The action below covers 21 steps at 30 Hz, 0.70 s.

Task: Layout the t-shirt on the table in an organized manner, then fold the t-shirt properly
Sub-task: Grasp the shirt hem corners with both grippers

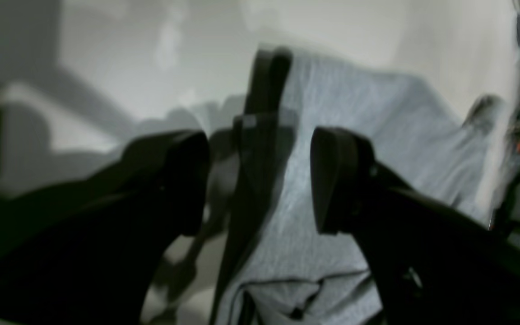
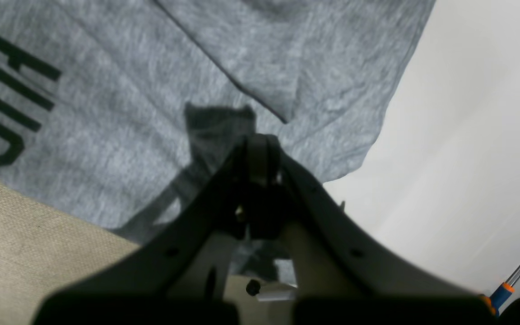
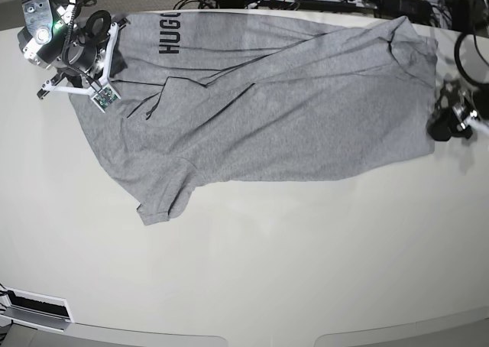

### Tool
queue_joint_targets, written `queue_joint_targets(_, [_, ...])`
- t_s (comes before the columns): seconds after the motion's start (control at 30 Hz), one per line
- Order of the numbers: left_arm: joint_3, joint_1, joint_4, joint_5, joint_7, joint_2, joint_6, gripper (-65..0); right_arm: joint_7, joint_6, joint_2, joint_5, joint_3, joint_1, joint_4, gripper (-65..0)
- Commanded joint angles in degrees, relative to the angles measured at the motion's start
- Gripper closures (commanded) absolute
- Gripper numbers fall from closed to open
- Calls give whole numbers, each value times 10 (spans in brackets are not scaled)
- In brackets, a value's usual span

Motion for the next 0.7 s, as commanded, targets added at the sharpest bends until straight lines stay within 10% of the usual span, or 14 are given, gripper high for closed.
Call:
queue_joint_targets(0.0, [-8,8,5,9,0,-7,0,-373,10,-2,7,1,3,2,9,0])
queue_joint_targets(0.67, [70,-39,5,89,-102,103,10,-366,21,-2,7,1,3,3,9,0])
